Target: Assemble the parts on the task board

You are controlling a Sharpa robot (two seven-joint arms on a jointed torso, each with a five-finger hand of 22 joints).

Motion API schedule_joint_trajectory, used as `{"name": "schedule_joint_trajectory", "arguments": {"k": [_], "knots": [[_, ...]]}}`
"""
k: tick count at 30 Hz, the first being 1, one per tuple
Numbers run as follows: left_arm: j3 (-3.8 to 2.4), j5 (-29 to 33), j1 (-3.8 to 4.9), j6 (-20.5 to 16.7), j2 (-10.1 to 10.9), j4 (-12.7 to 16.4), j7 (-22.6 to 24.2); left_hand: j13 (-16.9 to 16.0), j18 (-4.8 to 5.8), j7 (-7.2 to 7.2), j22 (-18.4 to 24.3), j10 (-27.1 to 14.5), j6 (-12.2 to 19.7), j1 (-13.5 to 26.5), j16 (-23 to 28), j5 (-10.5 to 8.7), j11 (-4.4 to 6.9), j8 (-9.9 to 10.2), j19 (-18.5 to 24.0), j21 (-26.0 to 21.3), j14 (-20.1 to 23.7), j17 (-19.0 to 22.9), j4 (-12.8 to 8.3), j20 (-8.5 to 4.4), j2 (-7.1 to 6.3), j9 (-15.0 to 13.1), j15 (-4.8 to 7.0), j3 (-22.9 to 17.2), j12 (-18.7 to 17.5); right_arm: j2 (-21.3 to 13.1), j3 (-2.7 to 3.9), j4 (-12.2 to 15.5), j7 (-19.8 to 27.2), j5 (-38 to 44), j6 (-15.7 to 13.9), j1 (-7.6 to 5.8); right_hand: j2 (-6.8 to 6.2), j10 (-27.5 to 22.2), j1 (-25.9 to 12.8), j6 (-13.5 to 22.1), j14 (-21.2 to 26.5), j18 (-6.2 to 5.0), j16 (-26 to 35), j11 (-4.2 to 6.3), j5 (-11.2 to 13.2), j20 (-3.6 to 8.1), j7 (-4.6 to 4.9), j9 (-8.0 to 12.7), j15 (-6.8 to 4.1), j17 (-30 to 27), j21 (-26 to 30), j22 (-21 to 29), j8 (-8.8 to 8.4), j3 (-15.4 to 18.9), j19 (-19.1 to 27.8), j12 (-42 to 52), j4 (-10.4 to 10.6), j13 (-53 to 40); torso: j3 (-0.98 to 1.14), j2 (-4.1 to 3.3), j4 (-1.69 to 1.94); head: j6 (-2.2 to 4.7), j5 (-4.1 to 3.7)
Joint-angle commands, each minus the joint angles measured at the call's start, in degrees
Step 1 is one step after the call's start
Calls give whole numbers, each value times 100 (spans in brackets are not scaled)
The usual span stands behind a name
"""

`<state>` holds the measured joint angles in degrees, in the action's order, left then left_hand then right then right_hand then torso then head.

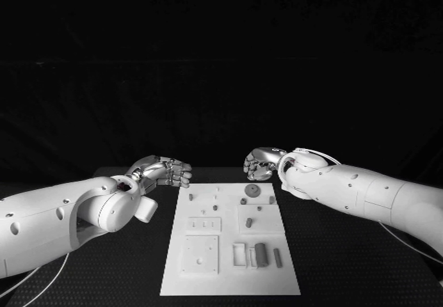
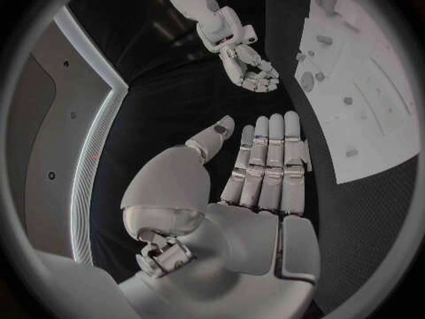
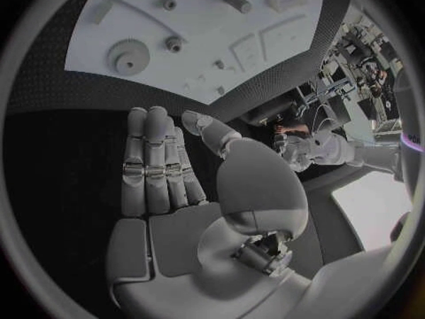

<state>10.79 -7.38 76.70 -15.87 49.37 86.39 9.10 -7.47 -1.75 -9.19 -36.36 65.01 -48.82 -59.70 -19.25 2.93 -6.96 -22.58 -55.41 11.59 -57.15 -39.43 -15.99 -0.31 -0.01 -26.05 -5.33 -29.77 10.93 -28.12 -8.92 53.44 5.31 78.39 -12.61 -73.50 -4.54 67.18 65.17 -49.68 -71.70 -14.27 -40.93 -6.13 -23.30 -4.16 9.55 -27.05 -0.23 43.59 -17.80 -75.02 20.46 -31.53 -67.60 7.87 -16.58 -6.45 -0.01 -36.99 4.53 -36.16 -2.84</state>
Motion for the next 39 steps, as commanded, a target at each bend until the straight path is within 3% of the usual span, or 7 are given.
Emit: {"name": "schedule_joint_trajectory", "arguments": {"k": [1, 11, 17, 22, 25, 39], "knots": [[-6, -50, 10, 40, -7, 50, 120, 9, -52, -8, -8, 25, -21, 17, 0, 4, -14, 23, -36, 16, -14, -5, 0, 0, -71, 15, -9, 2, -38, 68, -7, 17, -126, 668, 209, 38, -52, 55, 26, -52, -120, -73, -254, 7, -19, 63, 3, -14, -11, 139, -233, -159, -59, 60, -125, -60, 6, 6, -8, -154, 102, 29, -72], [-5, -45, 9, 34, -15, 63, 117, 18, -50, -21, -8, 18, -8, 39, 20, 4, -24, 43, -28, 4, -9, -8, 11, 6, -91, 33, -16, 13, -70, 115, -124, 82, -181, 1020, 431, 111, -92, 83, 19, -82, -145, -73, -1049, 8, -22, 222, -1, -39, -16, 456, -1081, -159, -166, 58, -150, -181, 11, 28, -38, -291, 148, 40, -127], [-5, -41, 9, 47, 8, 100, 121, 22, -50, -27, -9, 18, -3, 50, 28, 4, -28, 52, -27, 0, -8, -10, 15, 8, -104, 42, -17, 20, -84, 92, -137, 106, -273, 1173, 649, 135, -103, 104, -7, -98, -105, -73, -1145, 9, -20, 225, -9, -54, -17, 445, -1231, -154, -180, 40, -88, -200, 16, 29, -40, -351, 157, 39, -151], [-4, -41, 9, 51, 12, 108, 113, 24, -51, -30, -10, 18, -1, 58, 33, 4, -30, 57, -26, -3, -8, -12, 20, 9, -106, 47, -19, 23, -92, 72, -142, 132, -322, 1223, 674, 160, -110, 125, -38, -116, -89, -73, -1217, 15, -18, 236, -17, -68, -23, 436, -1346, -153, -184, 36, -71, -208, 22, 24, -34, -393, 152, 55, -170], [-3, -25, 9, 52, 1, 77, 104, 25, -51, -31, -10, 19, 0, 62, 35, 4, -30, 59, -25, -4, -8, -13, 23, 10, -108, 49, -19, 24, -96, 43, -143, 231, -436, 1269, 840, 162, -123, 128, -69, -115, -74, -73, -1246, 15, -18, 239, -14, -73, -22, 427, -1397, -151, -192, 39, -56, -215, 32, 23, -27, -420, 155, 60, -170], [-2, -7, 9, 71, 40, 105, 89, 30, -51, -35, -12, 20, 4, 81, 48, 2, -34, 70, -22, -12, -7, -17, 32, 12, -121, 60, -22, 35, -116, 80, -159, 150, -585, 1455, 554, 195, -192, 85, -168, -35, -32, -73, -1372, 5, -18, 251, 23, -73, -14, 401, -1571, -147, -261, 27, -8, -270, 67, 36, -18, -499, 168, 75, -166]]}}
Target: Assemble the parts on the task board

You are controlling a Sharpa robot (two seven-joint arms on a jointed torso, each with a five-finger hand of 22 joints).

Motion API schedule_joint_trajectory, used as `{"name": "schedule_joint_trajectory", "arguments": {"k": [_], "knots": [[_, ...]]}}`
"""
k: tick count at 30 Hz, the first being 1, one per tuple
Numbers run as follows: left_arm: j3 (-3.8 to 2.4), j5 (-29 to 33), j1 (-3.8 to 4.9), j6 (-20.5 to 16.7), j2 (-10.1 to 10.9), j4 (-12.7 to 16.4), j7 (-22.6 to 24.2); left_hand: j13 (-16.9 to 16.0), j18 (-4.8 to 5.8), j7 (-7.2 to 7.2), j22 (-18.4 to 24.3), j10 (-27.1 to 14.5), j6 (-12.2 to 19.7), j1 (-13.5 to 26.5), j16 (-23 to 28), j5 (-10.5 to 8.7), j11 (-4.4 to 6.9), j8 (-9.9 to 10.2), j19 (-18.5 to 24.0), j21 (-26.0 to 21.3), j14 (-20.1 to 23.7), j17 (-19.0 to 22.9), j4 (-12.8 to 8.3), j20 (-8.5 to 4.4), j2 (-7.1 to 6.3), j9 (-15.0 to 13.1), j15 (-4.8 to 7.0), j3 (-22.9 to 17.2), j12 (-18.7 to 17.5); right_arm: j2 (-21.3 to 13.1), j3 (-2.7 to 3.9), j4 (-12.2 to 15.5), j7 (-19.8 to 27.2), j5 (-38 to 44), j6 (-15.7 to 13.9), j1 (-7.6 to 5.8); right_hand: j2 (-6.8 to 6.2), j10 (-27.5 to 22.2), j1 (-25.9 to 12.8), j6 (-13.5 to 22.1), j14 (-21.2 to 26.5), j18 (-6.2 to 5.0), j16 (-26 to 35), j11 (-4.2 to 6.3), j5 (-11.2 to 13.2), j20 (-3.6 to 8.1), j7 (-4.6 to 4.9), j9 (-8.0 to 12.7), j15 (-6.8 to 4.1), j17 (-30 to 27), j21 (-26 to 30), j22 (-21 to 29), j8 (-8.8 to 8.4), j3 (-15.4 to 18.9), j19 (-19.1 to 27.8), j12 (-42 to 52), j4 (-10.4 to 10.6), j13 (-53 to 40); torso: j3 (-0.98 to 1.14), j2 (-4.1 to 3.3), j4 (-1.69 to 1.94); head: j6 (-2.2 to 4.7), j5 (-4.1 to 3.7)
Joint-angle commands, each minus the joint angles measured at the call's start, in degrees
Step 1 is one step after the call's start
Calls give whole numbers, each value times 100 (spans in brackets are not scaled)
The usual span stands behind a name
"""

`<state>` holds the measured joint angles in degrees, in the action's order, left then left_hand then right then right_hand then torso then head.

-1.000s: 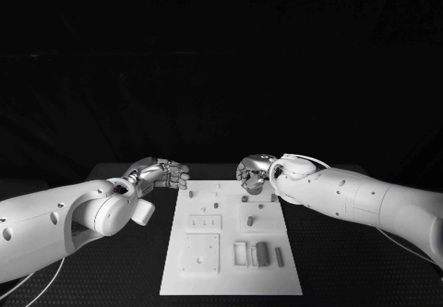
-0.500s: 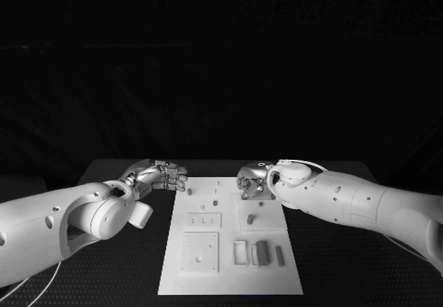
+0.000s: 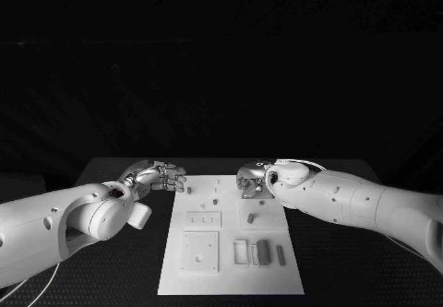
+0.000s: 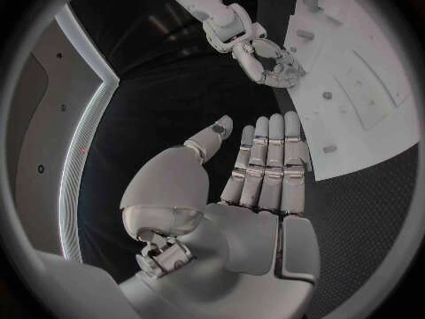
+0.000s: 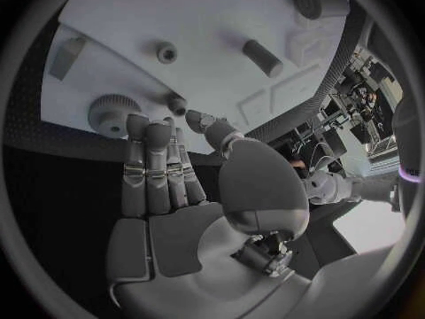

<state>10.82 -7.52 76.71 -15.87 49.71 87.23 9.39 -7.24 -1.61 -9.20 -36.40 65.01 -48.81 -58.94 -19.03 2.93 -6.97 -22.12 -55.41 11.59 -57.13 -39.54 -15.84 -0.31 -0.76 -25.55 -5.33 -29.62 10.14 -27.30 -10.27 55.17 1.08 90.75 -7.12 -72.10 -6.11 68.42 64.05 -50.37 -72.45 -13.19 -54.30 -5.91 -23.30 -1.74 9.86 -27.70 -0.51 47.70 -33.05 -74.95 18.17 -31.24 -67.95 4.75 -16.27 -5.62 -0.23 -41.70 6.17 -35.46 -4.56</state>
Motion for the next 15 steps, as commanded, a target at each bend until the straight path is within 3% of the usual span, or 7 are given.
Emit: {"name": "schedule_joint_trajectory", "arguments": {"k": [1, 15], "knots": [[-4, 7, 7, 70, 9, 25, 61, 7, -65, -35, -8, 21, 4, 6, 26, 3, -33, 24, -23, -12, -9, -7, 17, 11, -46, 10, -22, 20, -38, -3, -26, -21, -167, 234, -4, 56, -44, -42, -58, 41, 51, -181, -40, -20, -18, 9, -5, -7, 15, -13, -55, -154, -37, -4, 33, 38, 37, -45, 5, -35, 2, 9, 9], [-3, 28, 6, 87, -26, -42, 40, 10, -67, -36, -10, 23, 6, 18, 34, 2, -35, 30, -24, -16, -10, -11, 26, 12, -48, 18, -23, 26, -52, -63, -27, 61, -228, 324, -123, 58, -118, -24, -66, 45, 90, -181, -131, -17, -15, 24, -2, -23, 13, -34, -188, -156, -50, -24, 58, 31, 56, -52, 10, -92, 0, 7, 3]]}}
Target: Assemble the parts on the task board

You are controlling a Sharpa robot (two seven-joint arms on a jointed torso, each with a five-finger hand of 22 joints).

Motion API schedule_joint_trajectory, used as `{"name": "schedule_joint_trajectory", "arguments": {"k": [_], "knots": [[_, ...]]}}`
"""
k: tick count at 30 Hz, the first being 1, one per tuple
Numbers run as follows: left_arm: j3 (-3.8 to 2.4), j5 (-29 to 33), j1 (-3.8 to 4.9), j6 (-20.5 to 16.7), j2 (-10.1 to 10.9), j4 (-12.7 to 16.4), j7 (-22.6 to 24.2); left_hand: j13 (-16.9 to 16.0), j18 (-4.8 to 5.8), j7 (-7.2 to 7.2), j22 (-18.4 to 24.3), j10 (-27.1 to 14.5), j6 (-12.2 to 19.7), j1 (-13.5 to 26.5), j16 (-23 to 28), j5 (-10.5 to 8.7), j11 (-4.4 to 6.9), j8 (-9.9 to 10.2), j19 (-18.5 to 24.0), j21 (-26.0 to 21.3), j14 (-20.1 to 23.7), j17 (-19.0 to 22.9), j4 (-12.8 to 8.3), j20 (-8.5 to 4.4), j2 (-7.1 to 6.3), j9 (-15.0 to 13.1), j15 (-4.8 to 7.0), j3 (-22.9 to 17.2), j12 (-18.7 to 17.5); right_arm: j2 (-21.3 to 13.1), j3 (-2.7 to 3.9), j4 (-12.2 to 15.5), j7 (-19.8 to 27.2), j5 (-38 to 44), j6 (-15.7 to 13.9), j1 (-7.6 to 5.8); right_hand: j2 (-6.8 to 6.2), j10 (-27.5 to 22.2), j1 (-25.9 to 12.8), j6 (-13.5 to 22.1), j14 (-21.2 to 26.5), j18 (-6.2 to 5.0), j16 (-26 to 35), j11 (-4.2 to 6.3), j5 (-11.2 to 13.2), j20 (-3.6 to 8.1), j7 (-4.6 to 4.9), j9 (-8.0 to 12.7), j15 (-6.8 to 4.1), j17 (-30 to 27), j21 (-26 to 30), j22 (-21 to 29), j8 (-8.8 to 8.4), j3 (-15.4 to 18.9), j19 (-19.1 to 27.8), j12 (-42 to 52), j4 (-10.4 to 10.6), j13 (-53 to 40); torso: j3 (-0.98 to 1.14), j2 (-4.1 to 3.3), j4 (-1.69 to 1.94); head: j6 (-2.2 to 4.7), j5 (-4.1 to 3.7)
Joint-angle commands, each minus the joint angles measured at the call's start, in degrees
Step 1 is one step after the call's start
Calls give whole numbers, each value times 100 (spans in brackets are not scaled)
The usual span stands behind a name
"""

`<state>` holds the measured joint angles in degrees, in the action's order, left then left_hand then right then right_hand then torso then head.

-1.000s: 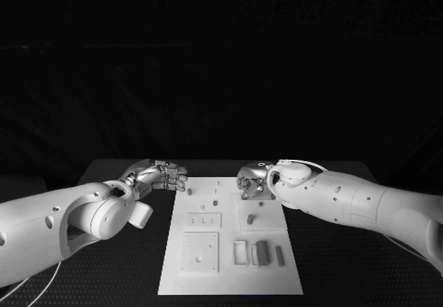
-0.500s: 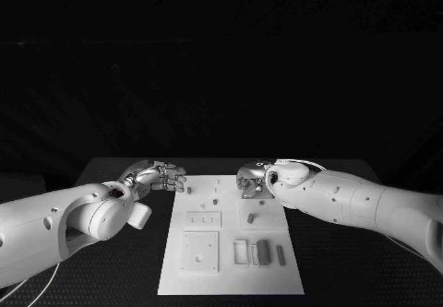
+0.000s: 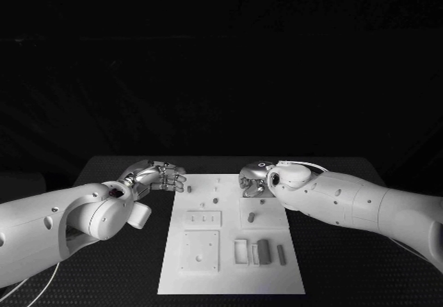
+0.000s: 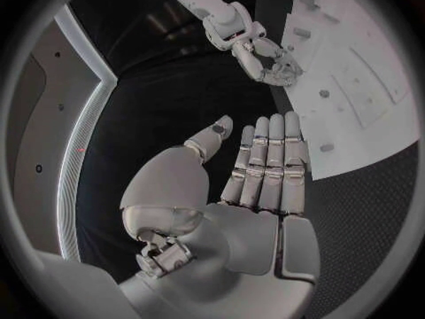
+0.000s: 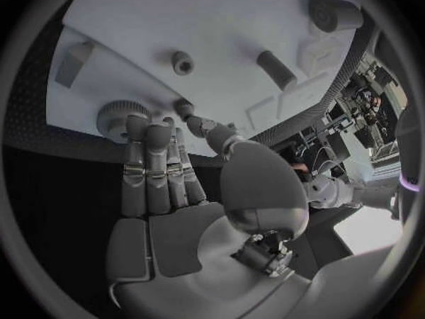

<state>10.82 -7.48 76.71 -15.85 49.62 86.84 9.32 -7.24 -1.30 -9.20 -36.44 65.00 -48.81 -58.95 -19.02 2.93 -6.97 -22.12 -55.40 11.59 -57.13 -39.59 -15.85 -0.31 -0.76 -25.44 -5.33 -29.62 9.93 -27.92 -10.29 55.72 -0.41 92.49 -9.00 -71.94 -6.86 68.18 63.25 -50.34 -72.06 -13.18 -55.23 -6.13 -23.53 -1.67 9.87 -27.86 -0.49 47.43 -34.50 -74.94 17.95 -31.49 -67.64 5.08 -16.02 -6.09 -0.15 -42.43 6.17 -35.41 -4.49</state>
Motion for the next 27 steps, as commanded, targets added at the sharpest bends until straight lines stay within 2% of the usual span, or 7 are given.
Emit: {"name": "schedule_joint_trajectory", "arguments": {"k": [1, 10, 16, 27], "knots": [[-3, 24, 6, 85, -17, -6, 47, 10, -98, -36, -6, 23, 6, 19, 34, 2, -35, 31, -24, -16, -11, -6, 26, 12, -49, 7, -23, 26, -31, -3, -25, 7, -82, 150, 66, 42, -48, -4, 14, 46, 54, -182, -47, 4, 7, 17, -2, -8, 12, -7, -53, -156, -31, 0, 31, -4, 31, -5, 2, -21, 0, 3, -5], [-3, 27, 6, 94, -3, -7, 40, 12, -98, -39, -6, 23, 8, 26, 38, 2, -37, 34, -23, -19, -11, -8, 31, 13, -49, 11, -24, 29, -38, -48, -25, 43, -102, 181, 125, 41, -147, -149, 33, 116, 181, -182, -212, -59, 9, 3, 23, -14, 72, -7, -199, -152, -82, -15, 151, -90, 23, 19, 5, -47, 4, 15, -9], [-2, 34, 6, 111, 1, -13, 24, 14, -98, -40, -7, 23, 10, 34, 44, 2, -39, 38, -21, -22, -9, -9, 35, 15, -53, 15, -25, 33, -47, -85, -25, 83, -97, 187, 143, 41, -215, -295, 48, 193, 252, -182, -327, -115, 10, -9, -18, -16, 128, -15, -286, -149, -125, -18, 209, -121, 38, 42, 8, -59, 3, 17, -5], [-1, 42, 4, 130, -13, -55, 16, 17, -97, -43, -7, 21, 12, 47, 54, 2, -42, 43, -17, -29, -5, -12, 45, 17, -51, 21, -27, 37, -61, -160, -25, 278, -77, 306, 192, 42, -238, -196, 93, 114, 278, -182, -492, -69, 12, 6, -35, -68, 86, -42, -423, -148, -74, -8, 227, -26, 38, -44, 8, -84, 5, 11, -5]]}}
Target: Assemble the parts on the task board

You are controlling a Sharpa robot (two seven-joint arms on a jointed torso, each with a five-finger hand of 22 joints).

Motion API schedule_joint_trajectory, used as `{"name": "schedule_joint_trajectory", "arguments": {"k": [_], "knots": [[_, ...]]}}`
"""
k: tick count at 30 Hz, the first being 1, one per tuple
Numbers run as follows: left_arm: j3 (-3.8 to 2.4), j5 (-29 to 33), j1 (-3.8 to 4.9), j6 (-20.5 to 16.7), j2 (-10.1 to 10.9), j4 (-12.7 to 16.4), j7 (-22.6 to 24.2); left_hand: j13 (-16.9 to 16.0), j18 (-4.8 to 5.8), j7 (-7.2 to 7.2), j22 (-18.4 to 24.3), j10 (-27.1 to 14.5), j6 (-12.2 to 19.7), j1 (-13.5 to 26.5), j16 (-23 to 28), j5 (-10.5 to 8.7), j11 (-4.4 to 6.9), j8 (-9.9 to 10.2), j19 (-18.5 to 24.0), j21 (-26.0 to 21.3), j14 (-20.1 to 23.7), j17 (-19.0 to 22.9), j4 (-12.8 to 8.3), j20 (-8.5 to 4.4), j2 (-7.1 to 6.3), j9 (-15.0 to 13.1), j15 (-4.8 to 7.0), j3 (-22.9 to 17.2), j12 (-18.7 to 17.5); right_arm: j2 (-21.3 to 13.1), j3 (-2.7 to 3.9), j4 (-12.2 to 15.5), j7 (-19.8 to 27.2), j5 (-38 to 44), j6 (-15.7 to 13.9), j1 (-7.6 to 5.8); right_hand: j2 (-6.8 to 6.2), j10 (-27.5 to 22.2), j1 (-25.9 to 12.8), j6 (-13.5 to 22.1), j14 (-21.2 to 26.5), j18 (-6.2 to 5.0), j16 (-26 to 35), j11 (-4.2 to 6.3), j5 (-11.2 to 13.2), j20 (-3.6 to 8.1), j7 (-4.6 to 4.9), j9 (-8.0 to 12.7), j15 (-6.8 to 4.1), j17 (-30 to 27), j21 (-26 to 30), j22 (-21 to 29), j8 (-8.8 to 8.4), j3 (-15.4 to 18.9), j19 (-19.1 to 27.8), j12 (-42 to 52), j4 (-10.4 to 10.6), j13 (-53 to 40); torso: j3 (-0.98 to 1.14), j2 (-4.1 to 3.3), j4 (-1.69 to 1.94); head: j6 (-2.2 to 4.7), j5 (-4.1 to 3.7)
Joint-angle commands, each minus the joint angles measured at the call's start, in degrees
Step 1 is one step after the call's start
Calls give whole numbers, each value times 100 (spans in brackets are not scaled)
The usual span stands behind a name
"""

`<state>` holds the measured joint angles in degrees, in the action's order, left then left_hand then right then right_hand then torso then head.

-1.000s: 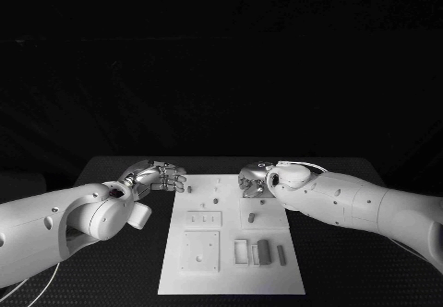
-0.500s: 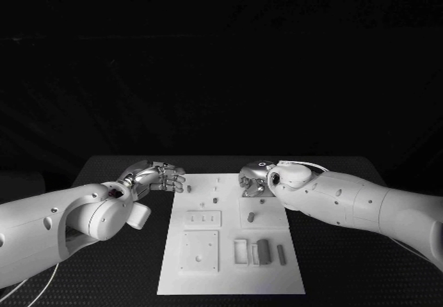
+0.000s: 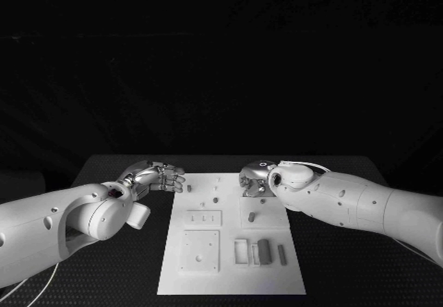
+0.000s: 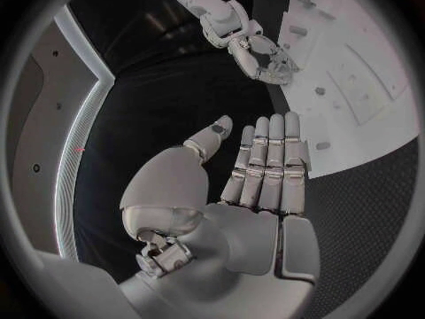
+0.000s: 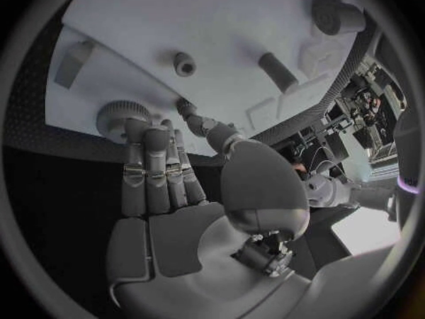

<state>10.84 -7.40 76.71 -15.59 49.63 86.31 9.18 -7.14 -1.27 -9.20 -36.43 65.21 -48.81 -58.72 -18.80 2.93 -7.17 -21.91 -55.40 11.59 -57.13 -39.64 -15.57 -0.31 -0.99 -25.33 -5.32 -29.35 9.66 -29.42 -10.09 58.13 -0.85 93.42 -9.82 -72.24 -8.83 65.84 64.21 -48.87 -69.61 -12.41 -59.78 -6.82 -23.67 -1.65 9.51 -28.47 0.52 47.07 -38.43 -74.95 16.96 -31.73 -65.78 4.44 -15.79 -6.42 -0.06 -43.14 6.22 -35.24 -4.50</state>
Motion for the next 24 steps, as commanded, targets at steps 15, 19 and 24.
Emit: {"name": "schedule_joint_trajectory", "arguments": {"k": [15, 19, 24], "knots": [[-2, 54, 3, 121, -39, -61, 23, 9, -101, -46, -9, 5, 13, 33, 41, 2, -23, 26, -15, -34, -5, -11, 29, 18, -19, 16, -28, 10, -46, -100, -46, 146, -10, 190, -29, 74, -29, 232, -22, -161, 19, -259, -63, 46, 33, 5, 2, -44, -53, -6, -55, -152, 98, 28, 28, 151, 42, -75, -3, -34, 4, -1, -22], [-2, 55, 3, 123, -39, -65, 24, 9, -101, -47, -10, 6, 13, 34, 42, 2, -23, 27, -15, -35, -6, -12, 30, 18, -17, 17, -28, 10, -48, -109, -46, 169, 3, 157, -163, 74, -17, 225, -14, -172, 14, -259, -94, 75, 27, 18, -2, -58, -86, -20, -93, -148, 104, 25, 21, 157, 46, -111, -2, -35, 3, 1, -25], [-2, 57, 3, 121, -33, -64, 24, 10, -101, -47, -10, 7, 12, 35, 44, 2, -23, 27, -15, -36, -5, -13, 32, 18, -15, 19, -28, 9, -51, -127, -45, 216, 34, 67, -443, 74, -17, 209, -39, -164, 16, -259, -116, 77, 25, 23, 1, -66, -89, -39, -121, -144, 97, 28, 23, 156, 74, -144, -1, -41, 4, 13, -26]]}}
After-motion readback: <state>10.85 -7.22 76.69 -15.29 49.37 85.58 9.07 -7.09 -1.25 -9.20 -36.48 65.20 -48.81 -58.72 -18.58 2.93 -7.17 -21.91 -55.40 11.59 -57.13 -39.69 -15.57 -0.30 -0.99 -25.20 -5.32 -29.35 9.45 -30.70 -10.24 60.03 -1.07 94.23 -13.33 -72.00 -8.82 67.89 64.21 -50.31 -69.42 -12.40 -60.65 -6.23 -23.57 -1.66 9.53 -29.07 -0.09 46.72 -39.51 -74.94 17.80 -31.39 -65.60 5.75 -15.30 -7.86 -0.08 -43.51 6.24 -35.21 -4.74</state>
